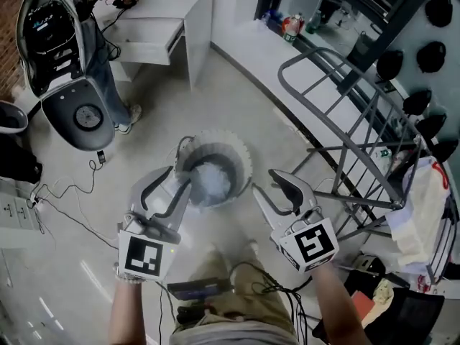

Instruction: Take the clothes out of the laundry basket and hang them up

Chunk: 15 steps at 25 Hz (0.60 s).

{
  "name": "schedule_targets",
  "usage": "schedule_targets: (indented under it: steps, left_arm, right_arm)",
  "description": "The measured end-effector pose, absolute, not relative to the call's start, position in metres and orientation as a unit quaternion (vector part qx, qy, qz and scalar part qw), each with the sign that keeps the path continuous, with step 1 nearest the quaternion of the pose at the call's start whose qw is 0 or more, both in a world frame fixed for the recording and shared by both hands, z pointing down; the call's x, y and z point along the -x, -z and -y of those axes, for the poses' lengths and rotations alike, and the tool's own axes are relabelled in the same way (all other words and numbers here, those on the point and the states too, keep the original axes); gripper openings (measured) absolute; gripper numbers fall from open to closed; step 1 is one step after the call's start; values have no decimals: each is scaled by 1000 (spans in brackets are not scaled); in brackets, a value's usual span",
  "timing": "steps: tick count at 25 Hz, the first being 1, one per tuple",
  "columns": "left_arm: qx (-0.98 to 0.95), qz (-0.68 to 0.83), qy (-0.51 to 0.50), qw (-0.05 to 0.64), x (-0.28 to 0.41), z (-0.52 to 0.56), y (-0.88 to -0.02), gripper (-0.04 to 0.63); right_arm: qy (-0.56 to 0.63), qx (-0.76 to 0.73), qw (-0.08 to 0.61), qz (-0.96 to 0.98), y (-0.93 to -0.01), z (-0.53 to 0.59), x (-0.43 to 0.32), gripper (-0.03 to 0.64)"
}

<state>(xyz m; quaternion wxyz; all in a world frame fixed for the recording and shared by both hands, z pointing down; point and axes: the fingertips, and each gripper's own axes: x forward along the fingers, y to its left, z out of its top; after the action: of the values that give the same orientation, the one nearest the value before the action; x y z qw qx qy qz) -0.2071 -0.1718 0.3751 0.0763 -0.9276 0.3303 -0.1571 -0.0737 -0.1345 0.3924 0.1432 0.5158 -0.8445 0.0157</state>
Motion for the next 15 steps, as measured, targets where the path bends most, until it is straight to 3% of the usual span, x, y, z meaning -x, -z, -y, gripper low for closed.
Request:
schedule_targets:
  steps: [15]
  left_arm:
    - [887, -426, 179, 7, 264, 209, -434, 129]
  right_arm:
    - [-42, -381, 204, 901, -476, 176, 138, 167]
